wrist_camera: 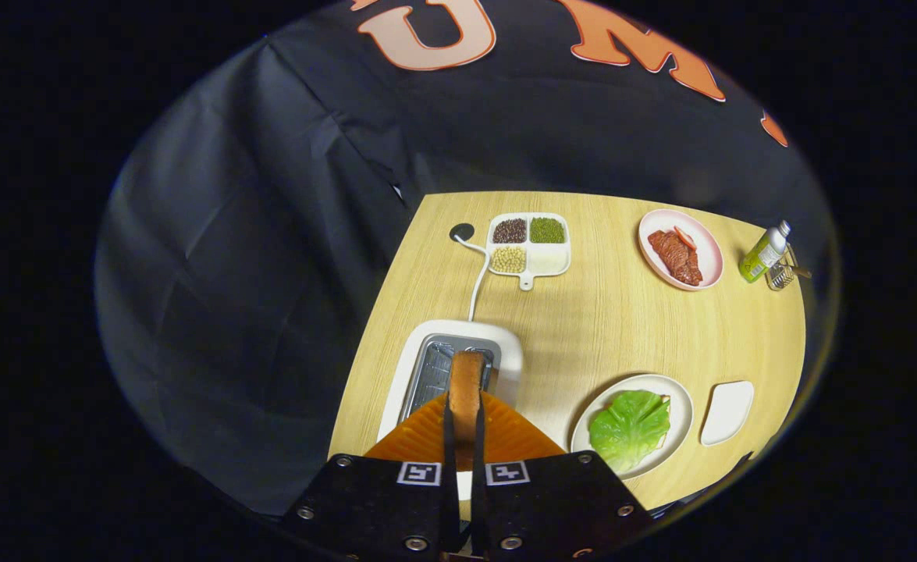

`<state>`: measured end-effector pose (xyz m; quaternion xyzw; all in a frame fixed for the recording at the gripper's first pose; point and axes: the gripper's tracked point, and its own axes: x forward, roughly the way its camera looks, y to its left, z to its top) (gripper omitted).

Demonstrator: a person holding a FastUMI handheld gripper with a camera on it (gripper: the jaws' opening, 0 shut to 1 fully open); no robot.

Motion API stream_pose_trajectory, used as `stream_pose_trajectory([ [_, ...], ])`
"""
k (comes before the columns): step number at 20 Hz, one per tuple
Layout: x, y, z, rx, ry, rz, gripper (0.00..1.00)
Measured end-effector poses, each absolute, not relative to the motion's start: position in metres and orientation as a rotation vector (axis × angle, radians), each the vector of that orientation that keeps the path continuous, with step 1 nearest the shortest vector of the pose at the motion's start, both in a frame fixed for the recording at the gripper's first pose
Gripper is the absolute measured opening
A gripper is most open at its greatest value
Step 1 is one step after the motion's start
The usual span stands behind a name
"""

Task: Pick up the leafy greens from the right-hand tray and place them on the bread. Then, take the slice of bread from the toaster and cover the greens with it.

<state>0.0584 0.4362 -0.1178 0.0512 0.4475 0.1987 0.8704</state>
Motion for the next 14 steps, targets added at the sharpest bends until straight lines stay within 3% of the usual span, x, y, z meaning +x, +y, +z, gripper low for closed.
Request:
stream_pose_trajectory([
  [14,0.043,0.345,-0.088,0.152,0.846,0.396,0.06],
])
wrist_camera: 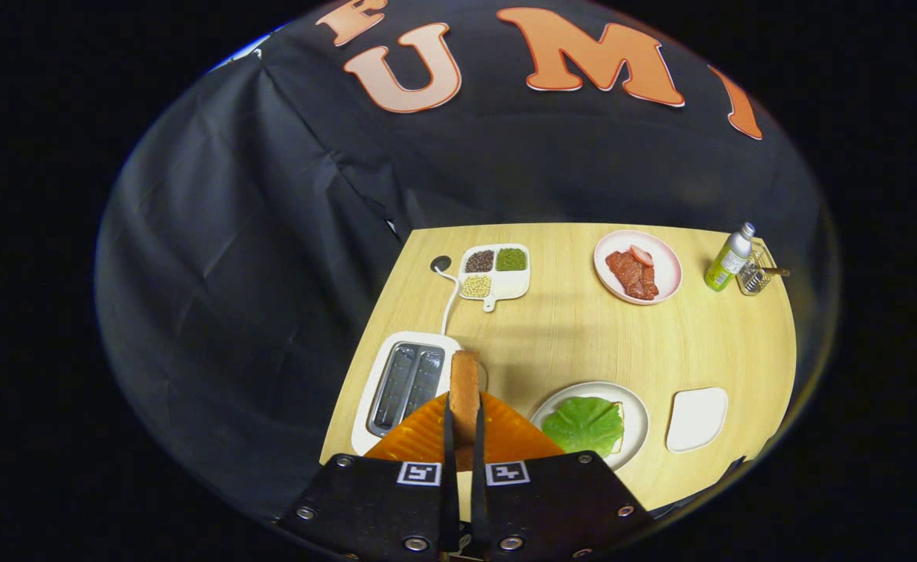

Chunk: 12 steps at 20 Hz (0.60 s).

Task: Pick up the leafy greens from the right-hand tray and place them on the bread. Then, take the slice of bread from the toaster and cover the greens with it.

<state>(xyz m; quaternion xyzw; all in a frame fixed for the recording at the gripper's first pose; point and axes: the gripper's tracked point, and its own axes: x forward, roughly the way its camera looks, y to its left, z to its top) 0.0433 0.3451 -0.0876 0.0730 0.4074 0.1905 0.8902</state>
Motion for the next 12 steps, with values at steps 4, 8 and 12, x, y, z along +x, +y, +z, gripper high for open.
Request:
stream_pose_trajectory([
  [4,0.047,0.313,-0.108,0.134,0.852,0.369,0.06],
  [8,0.042,0.296,-0.135,0.158,0.892,0.385,0.07],
  [12,0.039,0.286,-0.171,0.182,0.947,0.409,0.07],
])
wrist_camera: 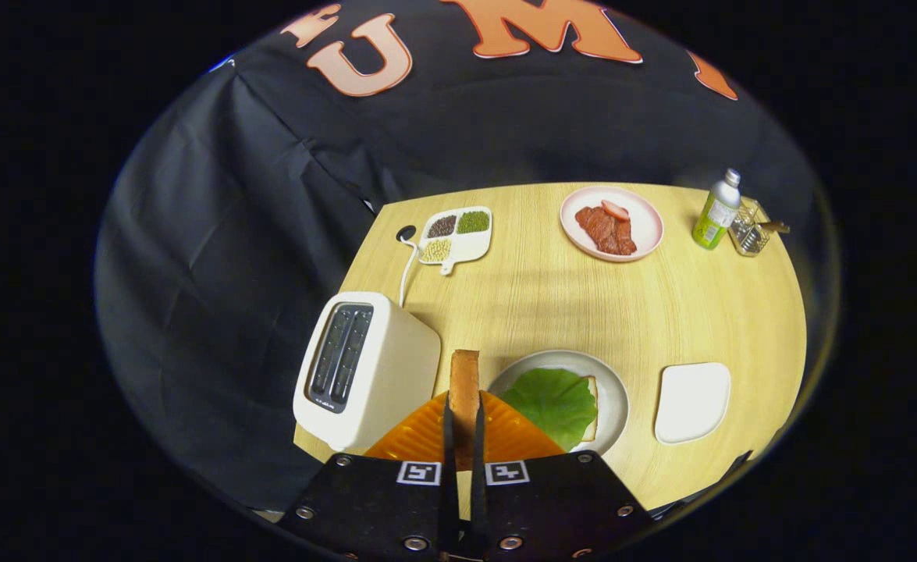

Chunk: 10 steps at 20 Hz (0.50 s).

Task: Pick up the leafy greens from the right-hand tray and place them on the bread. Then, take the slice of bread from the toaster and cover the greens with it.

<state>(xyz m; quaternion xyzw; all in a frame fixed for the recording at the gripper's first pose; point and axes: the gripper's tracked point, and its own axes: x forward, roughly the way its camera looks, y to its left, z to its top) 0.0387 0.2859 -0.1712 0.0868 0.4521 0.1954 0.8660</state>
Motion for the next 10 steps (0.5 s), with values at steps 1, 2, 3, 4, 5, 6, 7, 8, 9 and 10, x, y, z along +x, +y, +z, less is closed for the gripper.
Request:
stream_pose_trajectory([
  [1,0.040,0.281,-0.181,0.180,0.959,0.411,0.07],
  [2,0.040,0.278,-0.191,0.182,0.970,0.414,0.07],
  [3,0.040,0.276,-0.199,0.190,0.982,0.420,0.07],
  [4,0.042,0.275,-0.208,0.199,0.993,0.429,0.07],
  [5,0.042,0.271,-0.216,0.205,1.001,0.436,0.07],
  [6,0.044,0.268,-0.223,0.207,1.011,0.441,0.07],
  [7,0.045,0.264,-0.230,0.209,1.018,0.444,0.07],
  [8,0.047,0.260,-0.237,0.213,1.022,0.447,0.06],
  [9,0.049,0.256,-0.242,0.215,1.025,0.449,0.07],
  [10,0.051,0.252,-0.246,0.217,1.025,0.450,0.07],
])
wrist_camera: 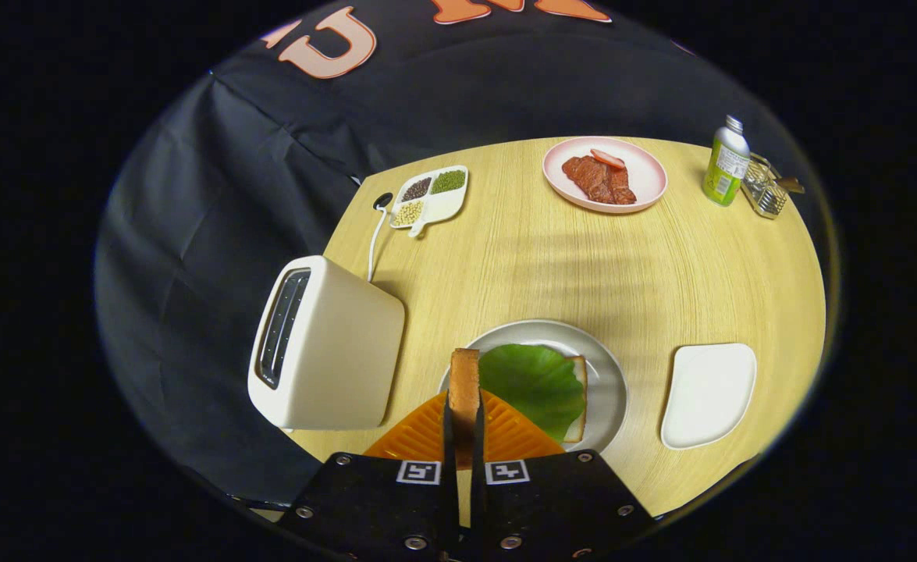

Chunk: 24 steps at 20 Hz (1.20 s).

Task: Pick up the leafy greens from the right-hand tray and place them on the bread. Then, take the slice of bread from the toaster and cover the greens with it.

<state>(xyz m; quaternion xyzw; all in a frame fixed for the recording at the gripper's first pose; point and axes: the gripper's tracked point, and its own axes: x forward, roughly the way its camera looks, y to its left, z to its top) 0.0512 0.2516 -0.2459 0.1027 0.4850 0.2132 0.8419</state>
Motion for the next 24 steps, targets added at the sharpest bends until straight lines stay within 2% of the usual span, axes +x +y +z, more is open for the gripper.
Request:
stream_pose_trajectory([
  [7,0.062,0.220,-0.270,0.214,1.034,0.452,0.09],
  [9,0.064,0.208,-0.279,0.209,1.046,0.437,0.14],
  [10,0.065,0.203,-0.284,0.206,1.051,0.426,0.21],
  [15,0.065,0.181,-0.296,0.184,1.058,0.390,0.32],
  [19,0.064,0.170,-0.279,0.218,1.028,0.385,0.49],
  [21,0.066,0.160,-0.263,0.213,0.992,0.374,0.61],
  [22,0.066,0.155,-0.253,0.217,0.972,0.364,0.70],
  [24,0.071,0.139,-0.231,0.203,0.918,0.329,0.80],
])
